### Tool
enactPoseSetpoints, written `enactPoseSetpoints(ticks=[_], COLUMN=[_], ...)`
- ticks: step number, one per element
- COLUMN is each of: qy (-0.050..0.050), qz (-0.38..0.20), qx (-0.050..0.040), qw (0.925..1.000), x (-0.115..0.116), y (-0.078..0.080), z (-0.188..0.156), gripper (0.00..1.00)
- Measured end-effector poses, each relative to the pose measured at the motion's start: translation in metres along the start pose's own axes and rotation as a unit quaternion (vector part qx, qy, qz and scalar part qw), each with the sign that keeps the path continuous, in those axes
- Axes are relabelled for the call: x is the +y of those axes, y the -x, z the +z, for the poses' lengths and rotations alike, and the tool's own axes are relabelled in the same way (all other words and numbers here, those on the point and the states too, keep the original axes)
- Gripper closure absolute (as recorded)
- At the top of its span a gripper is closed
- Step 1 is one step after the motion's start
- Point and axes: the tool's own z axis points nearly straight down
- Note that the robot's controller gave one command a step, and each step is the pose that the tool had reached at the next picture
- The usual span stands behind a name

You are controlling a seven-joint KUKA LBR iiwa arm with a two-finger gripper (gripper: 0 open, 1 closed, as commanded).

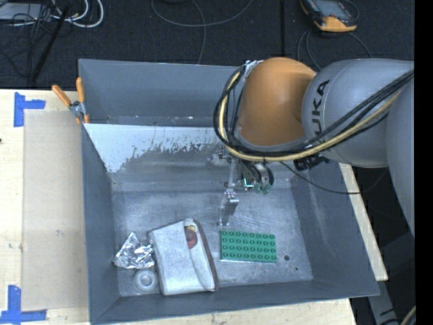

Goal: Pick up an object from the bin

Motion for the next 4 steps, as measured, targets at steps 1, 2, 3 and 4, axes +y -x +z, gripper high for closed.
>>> enactPoseSetpoints(ticks=[1, 2, 3, 4], qy=[0.0, -0.001, 0.0, -0.001], qz=[-0.08, -0.075, -0.075, -0.078], qx=[-0.0095, -0.009, -0.0109, -0.0091], qw=[0.9967, 0.9971, 0.9971, 0.9969], x=[-0.02, -0.087, -0.084, -0.085], y=[-0.083, -0.069, -0.067, -0.074], z=[0.097, 0.096, 0.093, -0.084], gripper=[0.0, 0.0, 1.0, 1.0])
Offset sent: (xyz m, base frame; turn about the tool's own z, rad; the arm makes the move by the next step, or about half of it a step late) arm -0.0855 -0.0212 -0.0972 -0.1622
